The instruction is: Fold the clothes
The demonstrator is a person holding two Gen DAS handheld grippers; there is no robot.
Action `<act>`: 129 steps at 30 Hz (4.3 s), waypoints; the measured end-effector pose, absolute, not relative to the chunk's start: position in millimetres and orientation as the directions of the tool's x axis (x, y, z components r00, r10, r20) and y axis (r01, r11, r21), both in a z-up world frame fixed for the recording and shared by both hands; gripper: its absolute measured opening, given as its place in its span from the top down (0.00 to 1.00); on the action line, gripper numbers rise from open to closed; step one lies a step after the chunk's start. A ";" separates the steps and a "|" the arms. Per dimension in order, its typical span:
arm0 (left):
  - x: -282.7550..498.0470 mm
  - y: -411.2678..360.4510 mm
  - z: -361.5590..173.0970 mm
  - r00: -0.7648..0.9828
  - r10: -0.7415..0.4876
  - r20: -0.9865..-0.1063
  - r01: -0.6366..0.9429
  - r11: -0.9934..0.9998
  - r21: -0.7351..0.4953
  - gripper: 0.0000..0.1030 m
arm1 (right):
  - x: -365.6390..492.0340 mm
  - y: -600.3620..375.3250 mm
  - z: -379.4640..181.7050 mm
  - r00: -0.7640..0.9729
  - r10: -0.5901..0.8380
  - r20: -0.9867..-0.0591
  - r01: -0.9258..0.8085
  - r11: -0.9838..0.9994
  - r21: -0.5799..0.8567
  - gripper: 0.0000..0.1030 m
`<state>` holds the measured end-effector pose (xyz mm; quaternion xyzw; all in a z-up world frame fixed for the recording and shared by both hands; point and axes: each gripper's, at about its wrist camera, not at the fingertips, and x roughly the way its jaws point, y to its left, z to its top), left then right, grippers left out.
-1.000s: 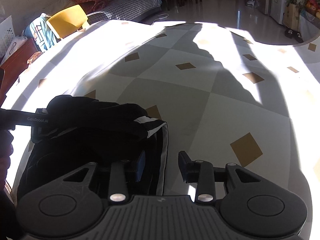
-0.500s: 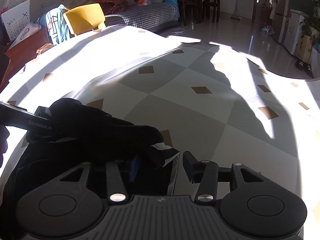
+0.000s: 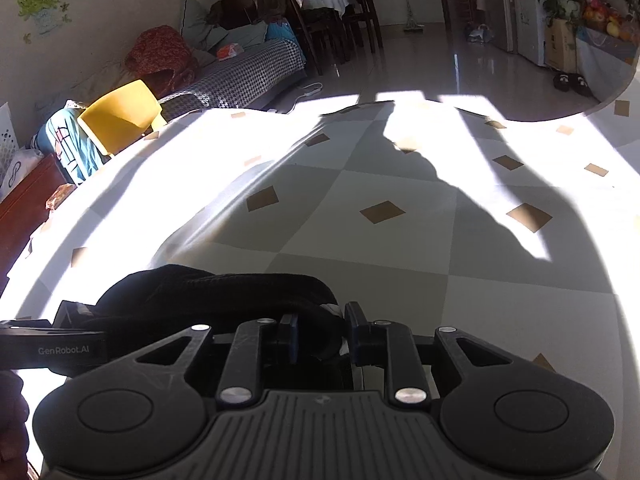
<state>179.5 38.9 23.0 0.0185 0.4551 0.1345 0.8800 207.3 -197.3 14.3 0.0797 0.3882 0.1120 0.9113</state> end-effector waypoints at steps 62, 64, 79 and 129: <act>185.0 77.8 56.3 0.584 0.303 -0.753 -0.400 0.915 0.058 0.00 | 203.1 -204.8 -13.1 0.464 0.186 -0.866 -0.012 0.979 0.204 0.58; 182.9 75.5 58.5 0.587 0.311 -0.747 -0.392 0.917 0.073 0.00 | 197.6 -202.0 -15.1 0.454 0.181 -0.872 -0.034 0.982 0.186 0.58; 158.6 76.6 83.5 0.647 0.350 -0.678 -0.402 0.912 0.087 0.00 | 162.8 -189.8 -20.6 0.414 0.213 -0.885 -0.163 0.974 0.159 0.58; 86.8 8.5 -32.7 0.417 0.187 -0.890 0.053 0.972 0.229 0.00 | 174.0 -226.4 18.5 0.665 -0.102 -0.739 0.068 0.995 -0.076 0.93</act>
